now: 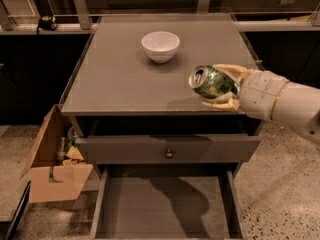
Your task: Pick green can from middle drawer and place on counter
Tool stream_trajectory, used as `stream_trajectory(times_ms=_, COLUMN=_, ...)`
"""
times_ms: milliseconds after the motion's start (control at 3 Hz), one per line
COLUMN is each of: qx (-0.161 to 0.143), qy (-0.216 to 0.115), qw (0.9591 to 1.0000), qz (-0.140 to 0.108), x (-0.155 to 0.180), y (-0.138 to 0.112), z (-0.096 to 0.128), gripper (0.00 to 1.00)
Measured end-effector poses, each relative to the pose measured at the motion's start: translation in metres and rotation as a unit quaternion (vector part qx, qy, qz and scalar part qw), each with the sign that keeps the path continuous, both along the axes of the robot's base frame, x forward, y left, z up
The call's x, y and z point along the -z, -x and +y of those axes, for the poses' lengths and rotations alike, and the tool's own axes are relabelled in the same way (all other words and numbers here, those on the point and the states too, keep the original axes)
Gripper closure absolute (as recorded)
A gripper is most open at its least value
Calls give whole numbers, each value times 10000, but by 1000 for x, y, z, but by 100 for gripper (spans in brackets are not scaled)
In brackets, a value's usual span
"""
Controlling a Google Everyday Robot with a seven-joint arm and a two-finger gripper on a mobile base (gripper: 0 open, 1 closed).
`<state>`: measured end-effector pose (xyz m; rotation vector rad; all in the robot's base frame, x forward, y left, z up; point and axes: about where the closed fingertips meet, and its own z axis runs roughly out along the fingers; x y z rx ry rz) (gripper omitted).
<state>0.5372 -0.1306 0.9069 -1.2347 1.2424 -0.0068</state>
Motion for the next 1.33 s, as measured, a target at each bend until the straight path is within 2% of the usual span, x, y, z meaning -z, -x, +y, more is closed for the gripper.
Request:
stream_trajectory(times_ms=333, qx=198, qy=-85, qw=9998, qz=17, x=-1, y=-48, z=8, gripper=100)
stream_trajectory(times_ms=667, qx=163, qy=-82, qw=9998, qz=16, x=-1, y=-47, z=11, gripper=100)
stream_trajectory(times_ms=1000, qx=287, qy=-112, qw=9995, qz=46, x=7, y=-53, z=10, gripper=100)
stream_trajectory(times_ms=1333, qx=346, qy=-79, qw=9994, qz=-3, x=10, y=-72, z=12, gripper=100)
